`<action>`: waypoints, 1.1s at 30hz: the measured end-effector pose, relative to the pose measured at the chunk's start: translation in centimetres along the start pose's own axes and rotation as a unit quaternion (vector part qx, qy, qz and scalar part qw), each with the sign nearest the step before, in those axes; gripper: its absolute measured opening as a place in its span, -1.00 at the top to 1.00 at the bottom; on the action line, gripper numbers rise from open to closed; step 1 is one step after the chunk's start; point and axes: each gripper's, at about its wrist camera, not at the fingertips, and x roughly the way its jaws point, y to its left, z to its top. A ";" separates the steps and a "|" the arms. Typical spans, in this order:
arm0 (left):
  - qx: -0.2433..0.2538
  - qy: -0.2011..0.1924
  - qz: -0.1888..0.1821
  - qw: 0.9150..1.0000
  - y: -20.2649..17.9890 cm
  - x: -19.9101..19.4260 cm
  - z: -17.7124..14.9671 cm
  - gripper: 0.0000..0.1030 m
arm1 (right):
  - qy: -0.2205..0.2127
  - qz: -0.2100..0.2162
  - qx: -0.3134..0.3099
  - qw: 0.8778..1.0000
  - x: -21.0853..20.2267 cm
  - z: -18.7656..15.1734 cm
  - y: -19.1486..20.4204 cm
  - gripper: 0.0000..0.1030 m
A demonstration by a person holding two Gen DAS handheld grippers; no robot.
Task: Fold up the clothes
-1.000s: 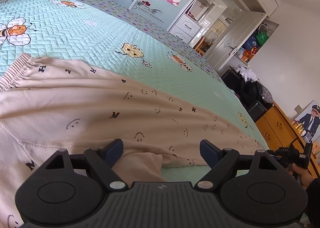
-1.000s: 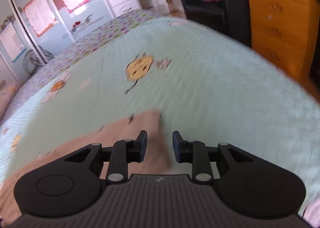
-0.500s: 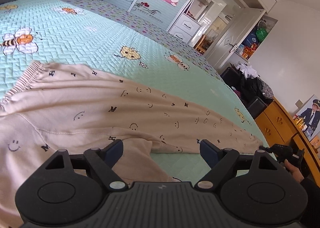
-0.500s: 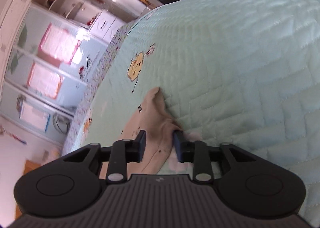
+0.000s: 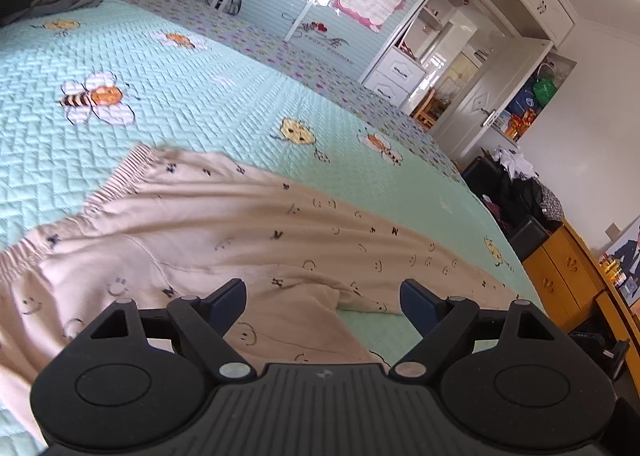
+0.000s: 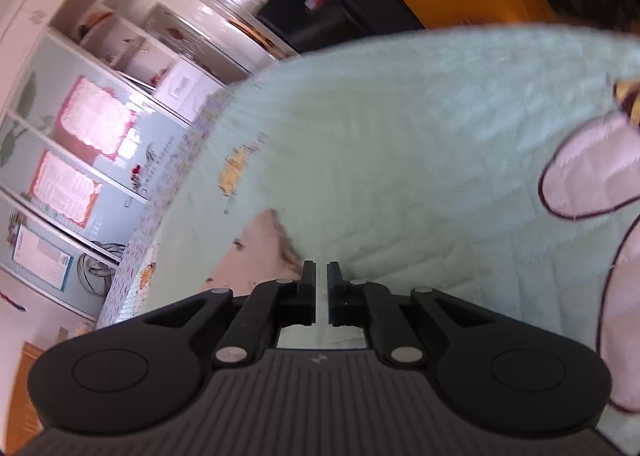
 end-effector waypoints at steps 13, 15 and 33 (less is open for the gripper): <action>-0.105 -0.045 0.050 0.992 10.5 0.1 10.0 -0.78 | 0.134 0.229 -0.072 0.961 -4.9 -18.2 7.6 0.02; -0.131 -0.020 0.055 0.990 12.6 2.2 11.4 -0.78 | 0.157 0.231 -0.079 0.957 -4.0 -20.0 7.9 0.02; -0.063 0.133 0.069 0.987 15.0 14.0 13.1 0.53 | 0.161 0.247 -0.102 0.950 -5.2 -22.8 7.1 0.01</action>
